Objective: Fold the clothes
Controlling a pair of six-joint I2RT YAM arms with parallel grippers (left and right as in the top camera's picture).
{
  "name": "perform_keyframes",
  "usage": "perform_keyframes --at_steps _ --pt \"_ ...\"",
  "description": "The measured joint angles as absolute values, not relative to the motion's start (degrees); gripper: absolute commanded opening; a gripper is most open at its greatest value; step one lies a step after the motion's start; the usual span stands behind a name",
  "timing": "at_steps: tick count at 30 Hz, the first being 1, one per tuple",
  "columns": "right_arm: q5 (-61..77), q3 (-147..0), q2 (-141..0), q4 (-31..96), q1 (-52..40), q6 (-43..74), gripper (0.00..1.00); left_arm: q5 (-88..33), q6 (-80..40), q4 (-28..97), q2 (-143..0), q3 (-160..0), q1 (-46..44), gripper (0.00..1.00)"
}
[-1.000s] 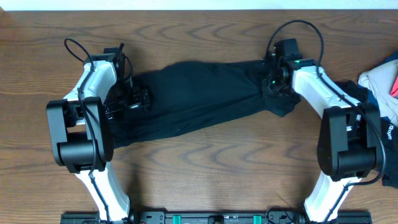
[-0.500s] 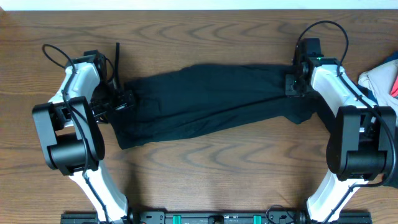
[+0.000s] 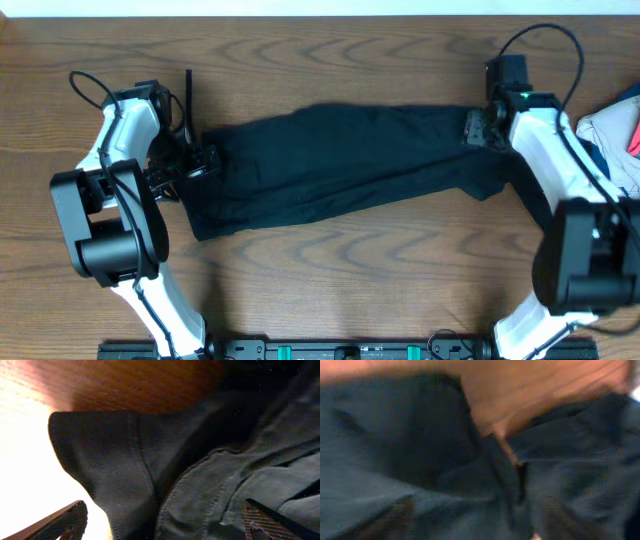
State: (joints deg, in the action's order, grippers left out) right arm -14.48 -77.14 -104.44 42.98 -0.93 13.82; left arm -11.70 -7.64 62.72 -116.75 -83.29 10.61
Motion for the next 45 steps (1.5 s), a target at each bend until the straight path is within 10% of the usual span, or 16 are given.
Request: perform_keyframes --at_steps 25,45 --pt "7.07 -77.12 -106.78 40.56 8.05 -12.34 0.99 -12.29 -7.66 62.11 -116.66 -83.29 10.85 0.98" --pt "14.0 -77.14 -115.04 44.01 10.33 -11.86 0.99 -12.32 -7.66 62.13 -116.66 -83.29 10.85 0.98"
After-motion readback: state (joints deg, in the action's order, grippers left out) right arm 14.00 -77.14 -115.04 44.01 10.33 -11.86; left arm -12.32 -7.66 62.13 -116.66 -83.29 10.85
